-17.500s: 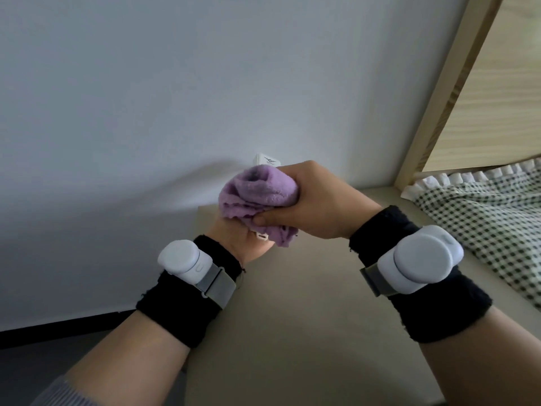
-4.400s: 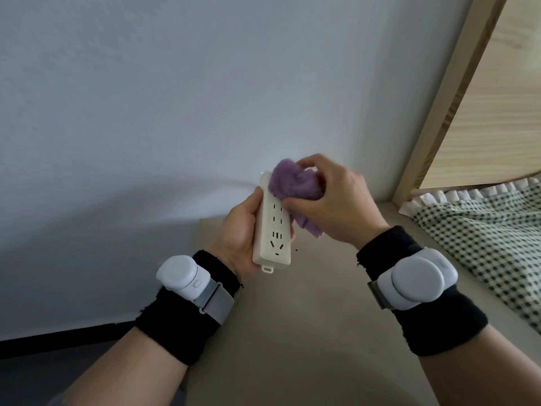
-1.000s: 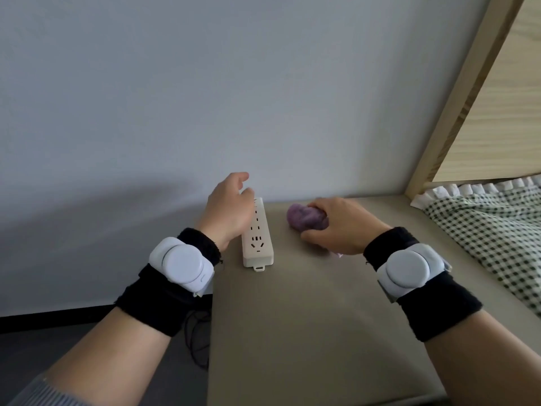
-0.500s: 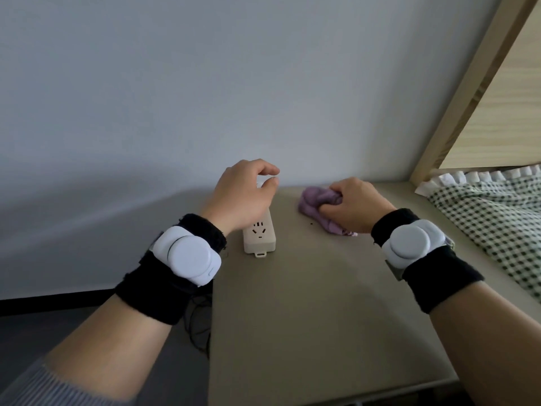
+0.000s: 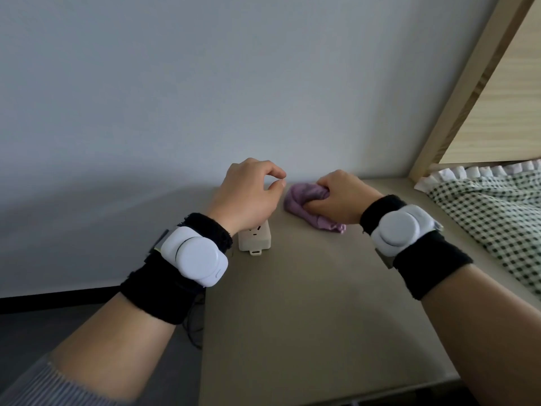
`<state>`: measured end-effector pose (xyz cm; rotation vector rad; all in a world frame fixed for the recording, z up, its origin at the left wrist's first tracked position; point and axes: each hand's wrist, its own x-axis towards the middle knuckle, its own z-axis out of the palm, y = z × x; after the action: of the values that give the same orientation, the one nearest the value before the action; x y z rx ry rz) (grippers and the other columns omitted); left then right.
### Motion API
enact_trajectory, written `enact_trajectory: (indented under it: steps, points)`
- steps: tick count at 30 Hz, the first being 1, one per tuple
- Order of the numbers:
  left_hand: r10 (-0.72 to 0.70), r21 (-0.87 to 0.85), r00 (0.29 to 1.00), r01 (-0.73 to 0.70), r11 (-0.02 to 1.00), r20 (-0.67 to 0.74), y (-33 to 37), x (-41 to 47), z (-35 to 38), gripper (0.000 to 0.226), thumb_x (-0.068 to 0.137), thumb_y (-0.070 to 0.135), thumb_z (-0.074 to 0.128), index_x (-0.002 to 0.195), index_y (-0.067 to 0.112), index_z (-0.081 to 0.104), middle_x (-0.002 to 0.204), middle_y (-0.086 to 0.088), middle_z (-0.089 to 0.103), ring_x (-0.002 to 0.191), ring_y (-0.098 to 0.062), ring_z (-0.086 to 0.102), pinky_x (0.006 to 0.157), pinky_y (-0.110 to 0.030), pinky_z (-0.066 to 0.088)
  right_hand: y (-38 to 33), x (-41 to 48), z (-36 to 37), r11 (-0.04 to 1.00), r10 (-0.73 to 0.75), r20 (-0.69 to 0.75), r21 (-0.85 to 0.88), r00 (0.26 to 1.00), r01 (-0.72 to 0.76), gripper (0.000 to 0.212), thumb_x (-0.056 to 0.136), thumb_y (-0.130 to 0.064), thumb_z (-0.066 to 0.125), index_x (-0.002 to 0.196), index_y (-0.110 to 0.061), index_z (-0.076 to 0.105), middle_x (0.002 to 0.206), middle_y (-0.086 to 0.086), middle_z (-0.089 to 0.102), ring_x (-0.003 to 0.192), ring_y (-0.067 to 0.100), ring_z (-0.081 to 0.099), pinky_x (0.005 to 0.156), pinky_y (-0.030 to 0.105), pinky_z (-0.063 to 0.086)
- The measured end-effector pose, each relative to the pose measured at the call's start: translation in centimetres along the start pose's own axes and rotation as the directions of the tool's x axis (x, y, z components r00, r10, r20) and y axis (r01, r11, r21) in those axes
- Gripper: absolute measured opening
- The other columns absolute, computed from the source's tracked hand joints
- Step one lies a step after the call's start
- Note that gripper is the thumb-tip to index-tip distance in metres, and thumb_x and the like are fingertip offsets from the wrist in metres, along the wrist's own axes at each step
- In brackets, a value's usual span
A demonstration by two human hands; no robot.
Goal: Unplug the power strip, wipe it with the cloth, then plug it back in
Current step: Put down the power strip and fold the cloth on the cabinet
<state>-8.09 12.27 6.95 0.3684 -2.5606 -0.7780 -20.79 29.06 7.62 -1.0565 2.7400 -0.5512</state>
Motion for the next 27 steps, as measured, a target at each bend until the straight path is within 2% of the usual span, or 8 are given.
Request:
enact_trajectory:
  steps: [4,9,12,15,17,21,23,27]
  points:
    - [0.003,0.001,1.000,-0.003,1.000,-0.003,0.0,0.2,0.5,0.020,0.097,0.039,0.058,0.113,0.037,0.070,0.127,0.004,0.062,0.126,-0.022,0.051,0.092,-0.029,0.037,0.5,-0.6,-0.1,0.998,-0.056,0.137,-0.007,0.989,0.057,0.021,0.073,-0.040,0.069,0.068,-0.019,0.066,0.057,-0.003,0.071,0.049,0.010,0.067,0.041,0.017,0.044]
    - [0.019,-0.003,1.000,-0.019,1.000,0.018,0.1,0.1,1.3,0.020,0.097,0.037,0.060,0.113,0.035,0.071,0.125,0.000,0.063,0.125,-0.025,0.051,0.093,-0.026,0.035,0.0,0.9,0.8,0.991,-0.097,-0.137,-0.110,0.986,0.082,0.020,0.085,-0.031,0.066,0.072,-0.016,0.061,0.063,0.001,0.065,0.069,0.027,0.065,0.058,0.028,0.046]
    - [0.018,-0.006,1.000,-0.018,1.000,0.008,-0.1,0.1,1.3,0.019,0.096,0.038,0.060,0.112,0.036,0.071,0.123,0.003,0.063,0.126,-0.024,0.051,0.091,-0.024,0.032,0.4,0.7,0.2,1.000,-0.025,0.011,0.003,1.000,0.025,0.021,0.081,-0.033,0.066,0.067,-0.018,0.063,0.053,0.000,0.070,0.052,0.018,0.071,0.042,0.019,0.045]
    - [0.010,-0.012,1.000,-0.010,1.000,-0.018,-0.2,0.3,1.2,0.019,0.096,0.038,0.060,0.112,0.036,0.071,0.124,0.004,0.063,0.126,-0.024,0.050,0.090,-0.023,0.030,0.9,-0.2,-0.2,0.999,-0.047,0.147,-0.006,0.988,0.049,0.021,0.072,-0.041,0.068,0.068,-0.021,0.066,0.056,-0.002,0.073,0.049,0.013,0.071,0.039,0.016,0.044]
    - [0.006,-0.011,1.000,-0.006,1.000,-0.022,-0.4,0.5,1.4,0.019,0.096,0.038,0.060,0.112,0.036,0.071,0.124,0.005,0.063,0.125,-0.024,0.051,0.090,-0.023,0.030,1.1,0.1,0.0,0.998,-0.064,0.093,-0.010,0.994,0.066,0.022,0.074,-0.040,0.069,0.069,-0.019,0.065,0.057,0.000,0.072,0.054,0.018,0.072,0.040,0.018,0.044]
    - [0.021,-0.001,1.000,-0.021,1.000,-0.006,-0.3,0.2,1.7,0.020,0.096,0.038,0.060,0.112,0.035,0.072,0.124,0.003,0.064,0.125,-0.023,0.052,0.091,-0.023,0.031,1.3,1.8,0.9,0.974,-0.087,-0.189,-0.222,0.978,0.044,0.024,0.092,-0.036,0.063,0.081,-0.015,0.063,0.081,0.005,0.069,0.086,0.034,0.067,0.069,0.032,0.045]
    - [0.024,0.000,1.000,-0.024,1.000,-0.011,-0.3,0.0,1.4,0.019,0.096,0.038,0.060,0.112,0.035,0.071,0.125,0.003,0.063,0.125,-0.023,0.052,0.092,-0.025,0.033,1.4,2.3,1.3,0.975,-0.088,-0.241,-0.219,0.967,0.035,0.023,0.096,-0.035,0.061,0.085,-0.015,0.062,0.087,0.008,0.068,0.091,0.035,0.065,0.073,0.034,0.043]
    - [0.028,-0.012,0.999,-0.028,1.000,-0.024,0.0,0.1,0.9,0.020,0.097,0.036,0.060,0.113,0.032,0.072,0.126,0.003,0.064,0.126,-0.024,0.052,0.094,-0.023,0.033,1.7,1.4,0.3,0.988,-0.075,-0.052,-0.137,0.996,0.067,0.030,0.090,-0.036,0.065,0.066,-0.022,0.054,0.068,-0.002,0.066,0.072,0.026,0.068,0.055,0.021,0.042]
